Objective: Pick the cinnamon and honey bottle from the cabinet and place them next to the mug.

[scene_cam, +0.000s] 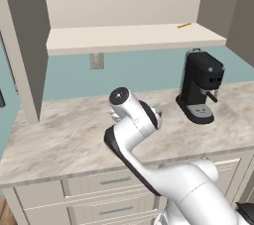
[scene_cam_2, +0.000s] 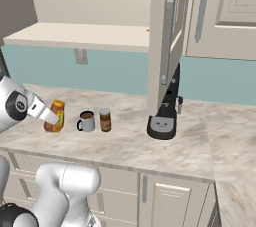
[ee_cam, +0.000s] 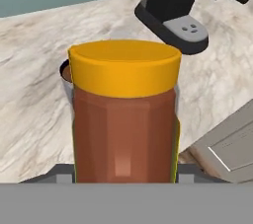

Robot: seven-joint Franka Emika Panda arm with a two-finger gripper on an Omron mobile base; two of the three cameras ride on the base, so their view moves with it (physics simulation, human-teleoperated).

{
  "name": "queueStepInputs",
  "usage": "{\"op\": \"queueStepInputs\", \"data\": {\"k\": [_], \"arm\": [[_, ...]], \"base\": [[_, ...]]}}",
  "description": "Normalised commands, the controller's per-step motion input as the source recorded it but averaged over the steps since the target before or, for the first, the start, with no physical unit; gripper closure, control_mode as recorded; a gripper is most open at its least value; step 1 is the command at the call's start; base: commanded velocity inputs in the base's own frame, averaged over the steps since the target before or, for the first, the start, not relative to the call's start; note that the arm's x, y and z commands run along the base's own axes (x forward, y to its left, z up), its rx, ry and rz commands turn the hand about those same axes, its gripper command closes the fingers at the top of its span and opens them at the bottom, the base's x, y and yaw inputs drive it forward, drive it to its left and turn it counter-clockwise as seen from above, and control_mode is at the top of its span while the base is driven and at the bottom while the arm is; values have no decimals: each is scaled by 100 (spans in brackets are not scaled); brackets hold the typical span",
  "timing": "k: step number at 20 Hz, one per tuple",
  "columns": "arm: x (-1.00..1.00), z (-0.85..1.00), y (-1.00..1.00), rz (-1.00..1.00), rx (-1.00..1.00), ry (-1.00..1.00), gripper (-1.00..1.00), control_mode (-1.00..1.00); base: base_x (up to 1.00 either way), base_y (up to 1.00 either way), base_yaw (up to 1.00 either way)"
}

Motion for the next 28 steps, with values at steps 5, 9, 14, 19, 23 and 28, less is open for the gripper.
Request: {"op": "queueStepInputs", "data": {"k": [5, 9, 14, 19, 23, 28], "arm": [[39, 0, 18, 0, -5, 0, 100, -100], [26, 0, 20, 0, -6, 0, 100, -100], [33, -7, 15, -1, -4, 0, 100, -100], [32, -22, 2, -3, -4, 0, 100, -100], [25, -32, 0, -5, -4, -2, 100, -100], [9, -43, 1, -6, -3, -5, 100, -100]], "base": [[0, 0, 0], [0, 0, 0], [0, 0, 0], [0, 0, 0], [0, 0, 0], [0, 0, 0]]}}
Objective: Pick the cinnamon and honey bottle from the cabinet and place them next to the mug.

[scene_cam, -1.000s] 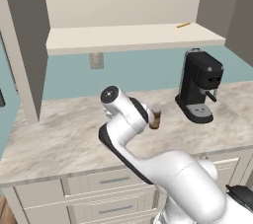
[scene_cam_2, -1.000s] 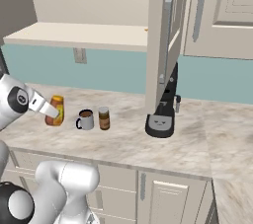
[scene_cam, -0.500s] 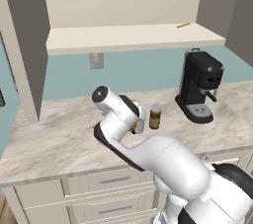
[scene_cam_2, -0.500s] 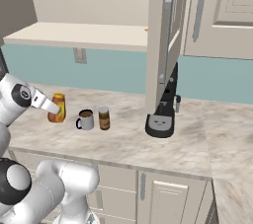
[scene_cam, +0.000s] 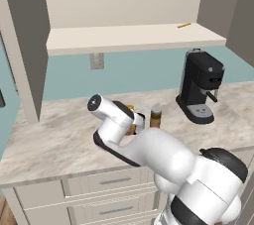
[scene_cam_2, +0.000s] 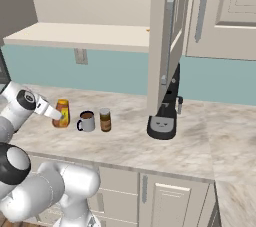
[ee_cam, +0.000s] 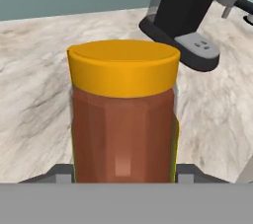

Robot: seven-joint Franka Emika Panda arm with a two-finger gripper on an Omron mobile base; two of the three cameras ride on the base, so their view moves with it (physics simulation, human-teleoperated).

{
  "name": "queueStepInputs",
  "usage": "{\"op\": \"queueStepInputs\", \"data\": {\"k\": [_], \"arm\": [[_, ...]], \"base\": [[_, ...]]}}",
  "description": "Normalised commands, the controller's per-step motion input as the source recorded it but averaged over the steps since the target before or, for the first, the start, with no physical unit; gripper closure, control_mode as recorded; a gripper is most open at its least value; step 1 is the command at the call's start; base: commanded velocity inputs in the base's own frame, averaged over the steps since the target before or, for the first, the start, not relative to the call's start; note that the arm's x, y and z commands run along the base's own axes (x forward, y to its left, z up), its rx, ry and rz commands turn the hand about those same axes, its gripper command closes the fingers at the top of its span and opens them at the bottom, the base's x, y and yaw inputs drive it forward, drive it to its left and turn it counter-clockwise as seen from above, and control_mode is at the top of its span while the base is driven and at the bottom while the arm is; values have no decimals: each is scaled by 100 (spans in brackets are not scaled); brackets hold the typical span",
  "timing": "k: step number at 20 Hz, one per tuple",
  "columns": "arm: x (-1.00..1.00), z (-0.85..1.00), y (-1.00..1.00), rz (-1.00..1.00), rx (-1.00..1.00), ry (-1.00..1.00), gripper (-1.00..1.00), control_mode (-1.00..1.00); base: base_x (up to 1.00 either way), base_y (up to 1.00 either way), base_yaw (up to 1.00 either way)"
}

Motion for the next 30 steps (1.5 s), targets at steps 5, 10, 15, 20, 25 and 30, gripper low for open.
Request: {"op": "queueStepInputs", "data": {"k": [5, 10, 15, 20, 25, 30], "arm": [[8, -25, 23, -1, -5, -5, 100, -100], [8, -26, 28, 0, -3, -5, 100, -100], [1, -11, 22, 0, -3, -7, 100, -100], [5, -3, 5, 0, -1, -11, 100, -100], [20, -1, -4, 0, 0, -1, 100, -100], [21, -1, -12, 0, 0, -1, 100, -100]], "base": [[0, 0, 0], [0, 0, 0], [0, 0, 0], [0, 0, 0], [0, 0, 0], [0, 0, 0]]}}
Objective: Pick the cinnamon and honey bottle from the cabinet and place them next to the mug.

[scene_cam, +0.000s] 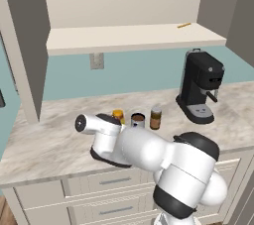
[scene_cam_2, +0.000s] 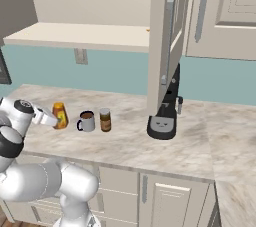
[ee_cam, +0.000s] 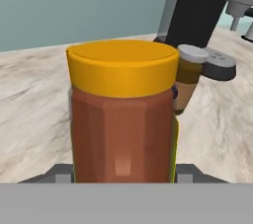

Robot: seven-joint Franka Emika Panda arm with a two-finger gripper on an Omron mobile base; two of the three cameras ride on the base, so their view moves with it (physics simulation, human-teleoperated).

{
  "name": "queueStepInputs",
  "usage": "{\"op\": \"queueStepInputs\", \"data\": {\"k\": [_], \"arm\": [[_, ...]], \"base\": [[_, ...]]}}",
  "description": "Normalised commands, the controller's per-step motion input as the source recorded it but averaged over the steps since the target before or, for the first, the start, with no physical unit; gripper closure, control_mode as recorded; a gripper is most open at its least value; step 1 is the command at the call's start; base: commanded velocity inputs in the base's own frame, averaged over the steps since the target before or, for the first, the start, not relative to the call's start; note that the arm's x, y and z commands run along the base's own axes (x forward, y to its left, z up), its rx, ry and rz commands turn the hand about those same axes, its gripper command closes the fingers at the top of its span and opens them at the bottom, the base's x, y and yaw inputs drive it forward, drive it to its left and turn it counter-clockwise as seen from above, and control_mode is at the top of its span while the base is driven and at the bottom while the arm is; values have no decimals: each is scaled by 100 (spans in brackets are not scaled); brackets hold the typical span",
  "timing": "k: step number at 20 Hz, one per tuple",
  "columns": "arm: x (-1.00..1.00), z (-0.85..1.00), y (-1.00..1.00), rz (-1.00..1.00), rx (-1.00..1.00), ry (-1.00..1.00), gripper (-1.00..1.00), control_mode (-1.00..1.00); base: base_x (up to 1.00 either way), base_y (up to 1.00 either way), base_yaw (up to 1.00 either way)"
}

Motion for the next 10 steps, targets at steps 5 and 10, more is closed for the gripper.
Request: {"op": "queueStepInputs", "data": {"k": [5, 10], "arm": [[4, -1, -12, -3, 0, -2, 100, -100], [0, -2, -2, -3, 0, -1, 100, -100]], "base": [[0, 0, 0], [0, 0, 0]]}}
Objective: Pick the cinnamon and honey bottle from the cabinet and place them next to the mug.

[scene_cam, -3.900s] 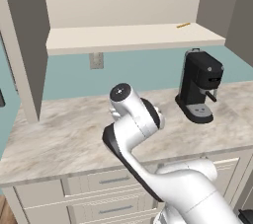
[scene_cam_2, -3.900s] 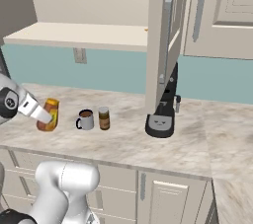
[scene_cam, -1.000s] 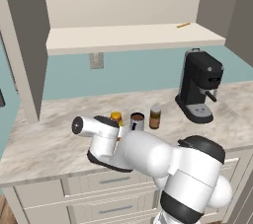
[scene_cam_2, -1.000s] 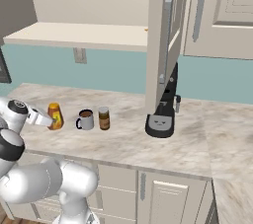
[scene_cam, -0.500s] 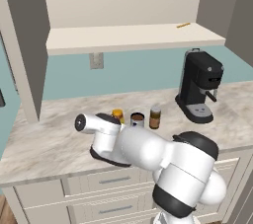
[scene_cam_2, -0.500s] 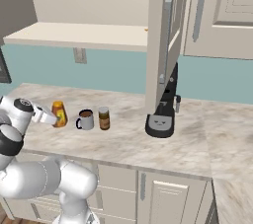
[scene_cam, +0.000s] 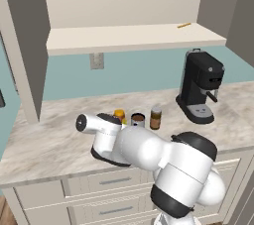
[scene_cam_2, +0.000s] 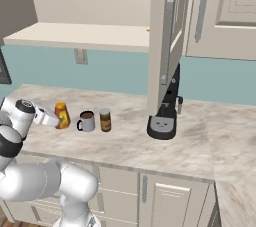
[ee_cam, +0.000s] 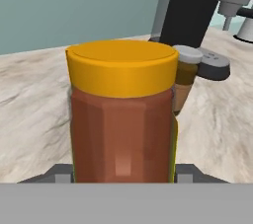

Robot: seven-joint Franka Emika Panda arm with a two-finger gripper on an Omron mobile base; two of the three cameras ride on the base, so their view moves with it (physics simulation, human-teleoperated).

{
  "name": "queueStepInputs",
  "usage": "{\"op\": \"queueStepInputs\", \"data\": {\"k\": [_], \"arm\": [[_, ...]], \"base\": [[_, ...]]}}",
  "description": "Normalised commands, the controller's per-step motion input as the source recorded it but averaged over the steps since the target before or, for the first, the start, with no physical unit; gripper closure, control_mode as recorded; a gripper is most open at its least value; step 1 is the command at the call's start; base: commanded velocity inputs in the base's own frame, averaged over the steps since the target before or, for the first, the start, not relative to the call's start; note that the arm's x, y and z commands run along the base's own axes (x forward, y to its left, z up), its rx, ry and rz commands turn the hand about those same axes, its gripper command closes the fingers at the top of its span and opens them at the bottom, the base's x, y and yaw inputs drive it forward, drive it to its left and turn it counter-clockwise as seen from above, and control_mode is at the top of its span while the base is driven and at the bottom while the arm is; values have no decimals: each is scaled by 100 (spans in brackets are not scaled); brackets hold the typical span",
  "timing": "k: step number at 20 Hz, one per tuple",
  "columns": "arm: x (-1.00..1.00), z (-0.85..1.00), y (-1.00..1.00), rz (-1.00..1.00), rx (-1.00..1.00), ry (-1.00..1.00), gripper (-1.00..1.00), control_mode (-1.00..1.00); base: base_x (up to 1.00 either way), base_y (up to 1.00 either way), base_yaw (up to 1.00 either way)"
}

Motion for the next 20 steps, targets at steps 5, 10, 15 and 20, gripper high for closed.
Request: {"op": "queueStepInputs", "data": {"k": [5, 10, 15, 20], "arm": [[3, -14, -5, -2, 0, 0, 100, -100], [1, -33, -8, -2, 0, 0, 100, -100], [2, -30, -4, -1, 0, 0, 100, -100], [1, -16, 0, 0, 0, 0, 100, -100]], "base": [[0, 0, 0], [0, 0, 0], [0, 0, 0], [0, 0, 0]]}}
